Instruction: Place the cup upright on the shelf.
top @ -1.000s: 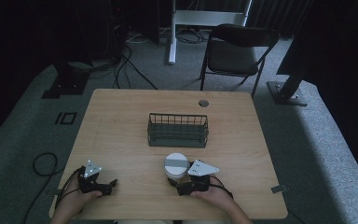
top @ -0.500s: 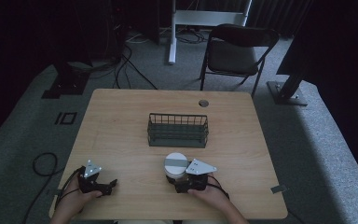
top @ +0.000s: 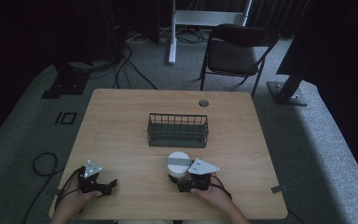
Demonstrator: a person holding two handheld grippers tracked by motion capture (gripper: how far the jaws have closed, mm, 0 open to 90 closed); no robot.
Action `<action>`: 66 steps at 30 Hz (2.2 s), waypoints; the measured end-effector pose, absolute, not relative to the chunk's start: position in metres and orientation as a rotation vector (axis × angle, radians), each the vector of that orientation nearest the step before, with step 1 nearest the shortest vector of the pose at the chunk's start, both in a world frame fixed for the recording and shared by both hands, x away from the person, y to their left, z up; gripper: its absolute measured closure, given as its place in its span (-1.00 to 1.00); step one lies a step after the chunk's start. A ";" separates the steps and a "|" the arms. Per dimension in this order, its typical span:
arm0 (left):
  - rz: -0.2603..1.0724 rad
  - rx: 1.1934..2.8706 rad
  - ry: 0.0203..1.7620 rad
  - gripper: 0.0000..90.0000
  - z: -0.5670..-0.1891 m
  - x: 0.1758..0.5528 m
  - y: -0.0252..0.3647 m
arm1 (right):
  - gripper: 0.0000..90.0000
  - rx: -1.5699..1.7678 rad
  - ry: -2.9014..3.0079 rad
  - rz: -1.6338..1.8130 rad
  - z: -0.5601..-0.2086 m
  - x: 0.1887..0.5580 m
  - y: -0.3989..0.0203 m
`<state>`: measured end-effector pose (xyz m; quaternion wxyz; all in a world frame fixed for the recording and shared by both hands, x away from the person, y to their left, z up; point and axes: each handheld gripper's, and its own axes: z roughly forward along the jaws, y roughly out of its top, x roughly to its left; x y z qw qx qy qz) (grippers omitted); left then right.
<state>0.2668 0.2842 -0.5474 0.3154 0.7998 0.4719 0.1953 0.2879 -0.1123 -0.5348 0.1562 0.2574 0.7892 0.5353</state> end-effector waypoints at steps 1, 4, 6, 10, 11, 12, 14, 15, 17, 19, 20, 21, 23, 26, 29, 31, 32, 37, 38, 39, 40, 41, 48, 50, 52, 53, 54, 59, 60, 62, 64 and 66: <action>0.514 2.107 1.243 -0.94 -0.547 0.267 0.284 | -0.58 0.732 2.256 1.536 -0.533 0.288 -0.113; 0.514 2.106 1.244 -0.94 -0.547 0.267 0.284 | -0.59 0.738 2.250 1.545 -0.530 0.289 -0.114; 0.514 2.107 1.243 -0.94 -0.547 0.267 0.284 | -0.58 0.738 2.233 1.552 -0.522 0.290 -0.116; 0.514 2.106 1.244 -0.94 -0.547 0.267 0.284 | -0.59 0.735 2.215 1.550 -0.516 0.291 -0.117; 0.514 2.107 1.243 -0.94 -0.547 0.267 0.284 | -0.58 0.734 2.213 1.550 -0.512 0.292 -0.118; 0.514 2.107 1.243 -0.94 -0.547 0.267 0.284 | -0.59 0.736 2.183 1.555 -0.501 0.296 -0.121; 0.514 2.107 1.243 -0.94 -0.547 0.267 0.284 | -0.59 0.738 2.172 1.560 -0.498 0.298 -0.122; 0.514 2.107 1.243 -0.94 -0.547 0.267 0.284 | -0.59 0.738 2.166 1.560 -0.494 0.300 -0.123; 0.514 2.107 1.243 -0.94 -0.547 0.267 0.284 | -0.59 0.743 2.151 1.562 -0.489 0.302 -0.124; 0.514 2.107 1.244 -0.94 -0.547 0.267 0.284 | -0.59 0.742 2.124 1.567 -0.476 0.309 -0.126; 0.514 2.106 1.244 -0.94 -0.547 0.267 0.284 | -0.58 0.745 2.120 1.569 -0.472 0.311 -0.127; 0.515 2.102 1.246 -0.94 -0.548 0.267 0.284 | -0.59 0.749 2.114 1.575 -0.469 0.313 -0.127; 0.516 2.106 1.243 -0.94 -0.547 0.267 0.284 | -0.59 0.751 2.093 1.578 -0.460 0.319 -0.127; 0.516 2.106 1.243 -0.94 -0.547 0.267 0.284 | -0.58 0.754 2.071 1.569 -0.451 0.325 -0.126; 0.517 2.107 1.242 -0.94 -0.547 0.267 0.284 | -0.59 0.785 2.038 1.563 -0.440 0.332 -0.123; 0.517 2.107 1.242 -0.94 -0.547 0.267 0.284 | -0.58 0.816 2.005 1.559 -0.433 0.339 -0.119; 0.517 2.107 1.242 -0.94 -0.547 0.267 0.284 | -0.58 0.816 2.005 1.559 -0.433 0.339 -0.119; 0.516 2.108 1.241 -0.94 -0.547 0.267 0.284 | -0.59 0.883 1.945 1.551 -0.422 0.355 -0.106; 0.515 2.108 1.242 -0.94 -0.547 0.267 0.284 | -0.59 0.891 1.941 1.542 -0.421 0.358 -0.104; 0.515 2.108 1.242 -0.94 -0.547 0.267 0.284 | -0.59 0.891 1.941 1.542 -0.421 0.358 -0.104; 0.515 2.108 1.242 -0.94 -0.547 0.267 0.284 | -0.59 0.903 1.937 1.536 -0.421 0.361 -0.102; 0.515 2.108 1.242 -0.94 -0.547 0.267 0.284 | -0.58 0.914 1.926 1.526 -0.421 0.363 -0.100; 0.513 2.108 1.243 -0.94 -0.547 0.267 0.284 | -0.59 1.013 1.865 1.460 -0.425 0.384 -0.088; 0.515 2.109 1.242 -0.94 -0.547 0.267 0.284 | -0.59 1.051 1.840 1.441 -0.427 0.389 -0.084; 0.515 2.109 1.241 -0.94 -0.547 0.267 0.284 | -0.59 1.051 1.840 1.441 -0.427 0.389 -0.084; 0.516 2.106 1.244 -0.94 -0.547 0.267 0.284 | -0.58 1.075 1.829 1.431 -0.428 0.391 -0.082; 0.515 2.106 1.244 -0.94 -0.547 0.267 0.284 | -0.59 1.109 1.802 1.391 -0.431 0.395 -0.075; 0.516 2.107 1.243 -0.94 -0.547 0.267 0.284 | -0.59 1.159 1.763 1.336 -0.439 0.399 -0.066; 0.516 2.107 1.243 -0.94 -0.547 0.267 0.284 | -0.58 1.160 1.754 1.323 -0.441 0.400 -0.065; 0.516 2.107 1.243 -0.94 -0.547 0.267 0.284 | -0.59 1.163 1.741 1.323 -0.444 0.402 -0.063; 0.516 2.108 1.242 -0.94 -0.547 0.267 0.284 | -0.58 1.171 1.740 1.300 -0.447 0.405 -0.062; 0.516 2.107 1.243 -0.94 -0.547 0.267 0.284 | -0.59 1.190 1.736 1.279 -0.450 0.406 -0.061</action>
